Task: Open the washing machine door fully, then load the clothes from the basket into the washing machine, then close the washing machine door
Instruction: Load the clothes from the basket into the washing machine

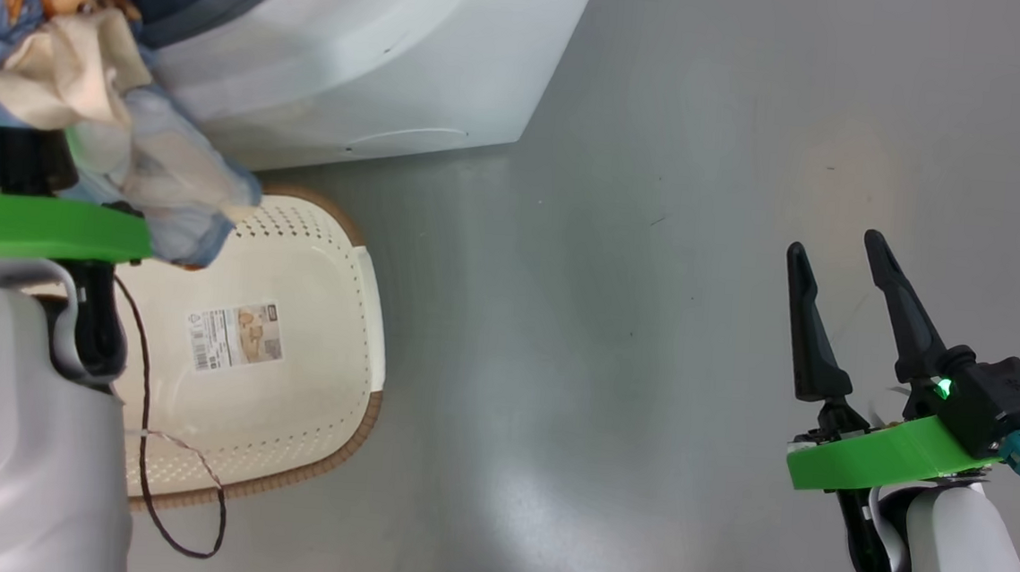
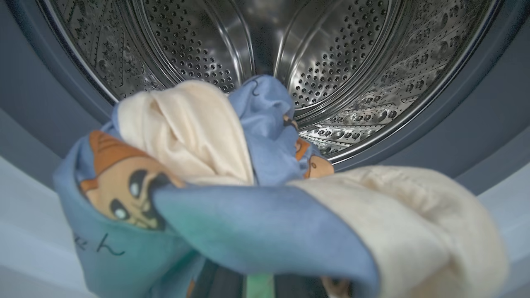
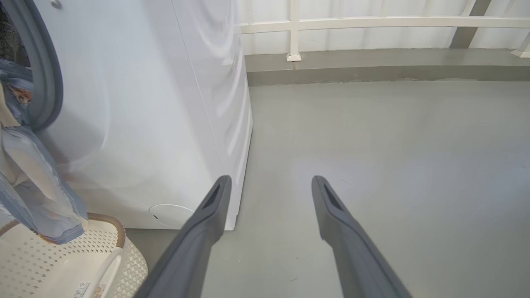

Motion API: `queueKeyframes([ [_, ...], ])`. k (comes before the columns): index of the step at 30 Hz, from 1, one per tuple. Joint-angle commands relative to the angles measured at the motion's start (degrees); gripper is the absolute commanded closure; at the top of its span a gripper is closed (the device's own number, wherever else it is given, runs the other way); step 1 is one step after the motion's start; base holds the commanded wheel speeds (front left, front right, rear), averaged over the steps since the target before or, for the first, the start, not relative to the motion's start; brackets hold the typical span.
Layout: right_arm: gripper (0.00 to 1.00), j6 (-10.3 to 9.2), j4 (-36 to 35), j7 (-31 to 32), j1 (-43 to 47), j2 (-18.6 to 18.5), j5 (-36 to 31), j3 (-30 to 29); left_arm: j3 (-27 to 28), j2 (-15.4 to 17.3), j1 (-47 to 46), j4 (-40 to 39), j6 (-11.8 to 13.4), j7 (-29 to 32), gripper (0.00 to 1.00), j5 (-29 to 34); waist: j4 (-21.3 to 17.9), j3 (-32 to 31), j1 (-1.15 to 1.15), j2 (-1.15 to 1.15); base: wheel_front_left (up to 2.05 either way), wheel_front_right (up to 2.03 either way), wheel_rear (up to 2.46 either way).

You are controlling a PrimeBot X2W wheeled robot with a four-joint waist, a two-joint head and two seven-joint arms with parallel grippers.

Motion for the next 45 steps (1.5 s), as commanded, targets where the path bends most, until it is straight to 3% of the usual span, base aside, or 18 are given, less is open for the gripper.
queueKeyframes([
  [1,0.0,0.09,-0.89,-0.27,1.37,0.27,0.32,1.66,-0.09,1.42,0.36,-2.47,0.58,-0.46,1.0,-0.1,-0.4,-0.6,0.0,0.0,0.0,0.0,0.0],
  [11,0.0,0.09,0.11,-0.27,2.85,0.69,2.16,3.14,-1.8,4.63,-9.46,3.48,2.39,0.52,1.0,2.7,-4.66,-1.82,0.0,0.0,0.0,0.0,0.0],
  [29,0.0,0.09,1.68,-0.27,6.4,0.74,5.48,9.36,-2.88,18.73,-32.56,30.2,5.57,0.5,1.0,7.02,-13.85,-1.58,0.0,0.0,0.0,0.0,0.0],
  [38,0.0,0.09,1.34,-0.27,8.05,0.74,5.07,10.4,-4.72,23.1,-40.05,35.49,6.49,-0.23,1.0,9.07,-15.52,0.57,0.0,0.0,0.0,0.0,0.0],
  [45,0.0,0.09,0.22,-0.27,8.09,0.74,5.3,11.61,-5.32,25.61,-44.68,39.27,5.45,-0.38,1.0,8.96,-16.89,3.68,0.0,0.0,0.0,0.0,0.0],
])
